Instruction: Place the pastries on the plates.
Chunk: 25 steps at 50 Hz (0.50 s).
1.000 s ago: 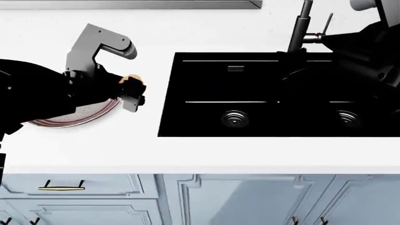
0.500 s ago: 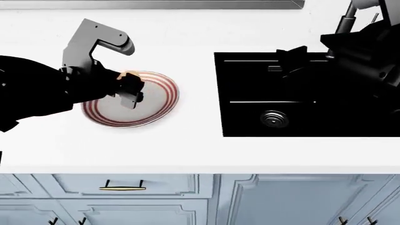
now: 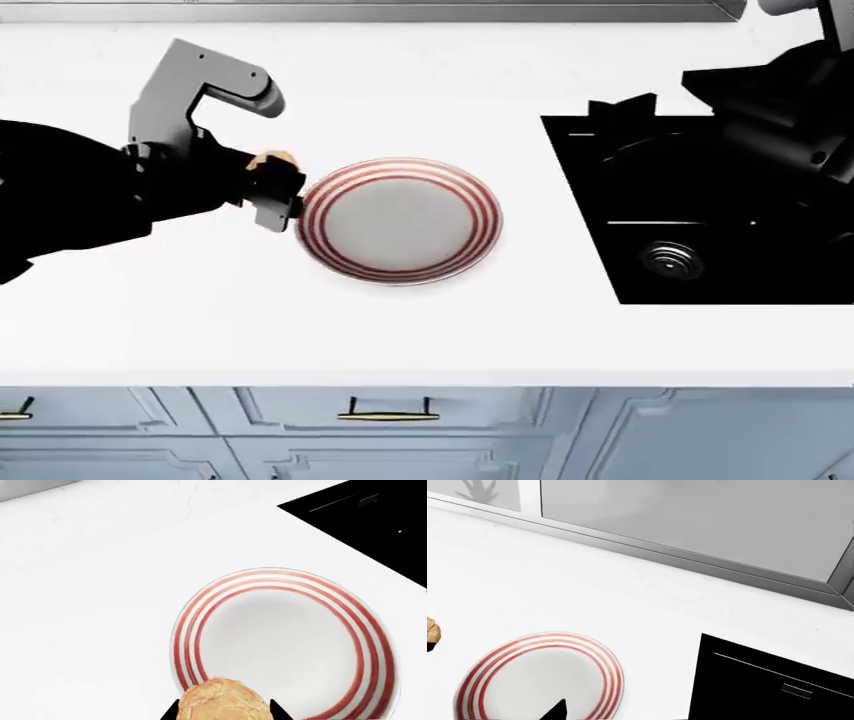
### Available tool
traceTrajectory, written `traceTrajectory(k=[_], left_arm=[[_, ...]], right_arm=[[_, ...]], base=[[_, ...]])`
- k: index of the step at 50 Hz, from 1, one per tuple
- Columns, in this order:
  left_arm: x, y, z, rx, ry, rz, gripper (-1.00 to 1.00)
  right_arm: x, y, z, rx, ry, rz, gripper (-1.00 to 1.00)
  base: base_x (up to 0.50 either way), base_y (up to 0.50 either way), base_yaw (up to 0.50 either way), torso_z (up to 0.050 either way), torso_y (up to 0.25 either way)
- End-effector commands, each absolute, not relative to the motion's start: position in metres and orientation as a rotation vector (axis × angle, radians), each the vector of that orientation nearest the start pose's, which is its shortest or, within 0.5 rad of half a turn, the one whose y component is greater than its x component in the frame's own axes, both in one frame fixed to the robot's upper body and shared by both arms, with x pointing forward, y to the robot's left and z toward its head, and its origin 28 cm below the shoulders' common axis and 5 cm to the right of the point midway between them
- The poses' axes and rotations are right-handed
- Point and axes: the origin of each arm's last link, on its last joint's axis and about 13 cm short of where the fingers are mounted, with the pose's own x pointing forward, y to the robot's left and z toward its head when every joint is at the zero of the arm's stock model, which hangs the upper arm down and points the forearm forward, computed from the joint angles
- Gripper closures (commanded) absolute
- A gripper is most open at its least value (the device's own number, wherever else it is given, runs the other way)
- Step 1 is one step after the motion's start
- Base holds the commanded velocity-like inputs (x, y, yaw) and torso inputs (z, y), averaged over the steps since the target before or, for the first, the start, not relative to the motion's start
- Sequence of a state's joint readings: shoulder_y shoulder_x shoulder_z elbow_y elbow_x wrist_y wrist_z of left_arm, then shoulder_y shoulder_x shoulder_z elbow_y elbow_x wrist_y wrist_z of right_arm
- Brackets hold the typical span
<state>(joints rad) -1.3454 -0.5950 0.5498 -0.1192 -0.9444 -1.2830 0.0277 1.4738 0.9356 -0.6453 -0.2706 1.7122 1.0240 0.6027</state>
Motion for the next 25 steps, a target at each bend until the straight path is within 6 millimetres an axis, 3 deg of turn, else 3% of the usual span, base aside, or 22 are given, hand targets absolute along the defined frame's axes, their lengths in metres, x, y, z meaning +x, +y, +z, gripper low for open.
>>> traceTrajectory(k=[1, 25], left_arm=[[0.3264, 0.2755, 0.2935, 0.222, 0.404, -0.407, 1.00], [0.3256, 0.2757, 0.2912, 0.219, 0.403, -0.406, 1.00]], right_arm=[[0.2400, -0.1644, 0.3407, -0.159, 0.100, 0.301, -1.00], [0.2399, -0.1643, 0.3407, -0.157, 0.109, 0.299, -1.00]], base=[[0.46, 0.05, 0.00, 0.000, 0.000], [0.48, 0.00, 0.00, 0.000, 0.001]])
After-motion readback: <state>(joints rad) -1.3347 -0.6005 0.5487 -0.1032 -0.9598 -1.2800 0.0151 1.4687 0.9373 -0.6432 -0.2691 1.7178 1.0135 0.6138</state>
